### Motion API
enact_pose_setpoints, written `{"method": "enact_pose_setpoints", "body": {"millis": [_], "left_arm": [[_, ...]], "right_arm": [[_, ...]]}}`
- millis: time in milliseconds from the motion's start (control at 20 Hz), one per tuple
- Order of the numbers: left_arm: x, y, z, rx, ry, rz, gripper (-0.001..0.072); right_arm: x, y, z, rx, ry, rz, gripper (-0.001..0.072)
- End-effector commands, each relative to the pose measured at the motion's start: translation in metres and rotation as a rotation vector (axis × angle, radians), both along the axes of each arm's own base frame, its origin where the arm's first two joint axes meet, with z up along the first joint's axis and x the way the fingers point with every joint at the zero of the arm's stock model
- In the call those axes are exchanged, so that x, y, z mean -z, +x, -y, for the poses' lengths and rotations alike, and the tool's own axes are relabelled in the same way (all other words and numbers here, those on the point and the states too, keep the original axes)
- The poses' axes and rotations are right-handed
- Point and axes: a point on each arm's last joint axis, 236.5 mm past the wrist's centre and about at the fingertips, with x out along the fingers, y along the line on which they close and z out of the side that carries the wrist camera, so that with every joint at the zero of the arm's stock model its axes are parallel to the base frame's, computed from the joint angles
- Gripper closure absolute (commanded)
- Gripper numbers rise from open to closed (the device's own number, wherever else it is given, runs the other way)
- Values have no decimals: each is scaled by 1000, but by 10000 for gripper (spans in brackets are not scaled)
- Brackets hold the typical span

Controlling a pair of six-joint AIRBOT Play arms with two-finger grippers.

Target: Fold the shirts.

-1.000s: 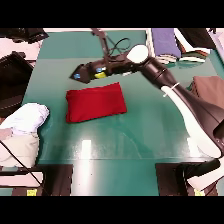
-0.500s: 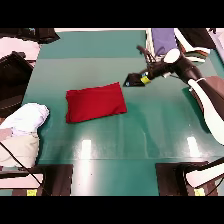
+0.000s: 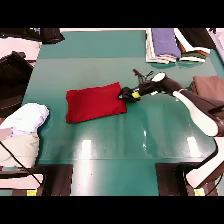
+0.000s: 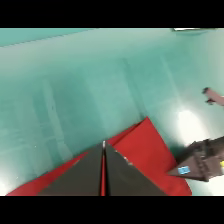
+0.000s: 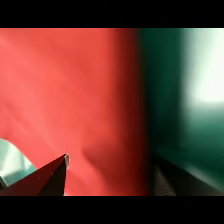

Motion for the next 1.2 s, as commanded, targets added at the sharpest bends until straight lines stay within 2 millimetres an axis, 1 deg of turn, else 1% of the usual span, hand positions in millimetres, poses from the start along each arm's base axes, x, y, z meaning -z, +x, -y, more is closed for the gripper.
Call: {"method": "enact_pose_setpoints", "body": {"millis": [0,50,100,150,200,250,300,350,400,450,550,600,700,800,900,950,1000,1050,1100,1150], "left_arm": [[3,-4,2,7,-3,-22,681],[2,-5,5,14,-8,-23,681],[2,-7,9,23,-12,-25,682],[2,-9,14,35,-13,-25,682],[2,-11,22,51,-12,-25,682],[2,-14,30,68,-12,-24,682],[2,-17,37,85,-11,-24,682],[2,-21,46,105,-9,-24,682],[2,-25,55,125,-9,-23,682],[2,-28,63,142,-8,-21,682],[-1,-33,77,171,-9,-7,682],[-2,-35,83,181,-11,-2,682],[-3,-38,90,196,-19,4,682],[-4,-38,92,197,-21,6,682],[-5,-37,92,195,-24,10,682],[-5,-37,92,193,-27,8,681],[-5,-37,92,192,-29,6,681],[-5,-38,92,192,-29,5,682],[-5,-37,92,192,-30,5,681],[-5,-37,92,192,-31,5,682]], "right_arm": [[9,5,-50,-29,45,28,272],[7,7,-61,-46,46,52,393],[2,10,-68,-63,43,87,551],[-9,15,-73,-72,51,129,647],[-21,23,-72,-71,49,173,665],[-32,32,-62,-71,27,222,692],[-45,42,-46,-69,-8,277,691],[-59,51,-26,-59,-43,324,692],[-72,59,-2,-37,-77,358,692],[-87,67,29,-2,-107,387,692],[-115,78,97,107,-157,421,692],[-126,83,140,179,-196,438,692],[-144,84,222,318,-277,455,692],[-161,75,308,467,-348,460,692],[-174,62,382,611,-396,456,692],[-178,55,414,680,-413,453,692],[-180,46,445,746,-430,446,692],[-181,39,469,800,-439,437,692],[-181,31,490,849,-450,430,692],[-183,25,507,890,-461,433,692]]}}
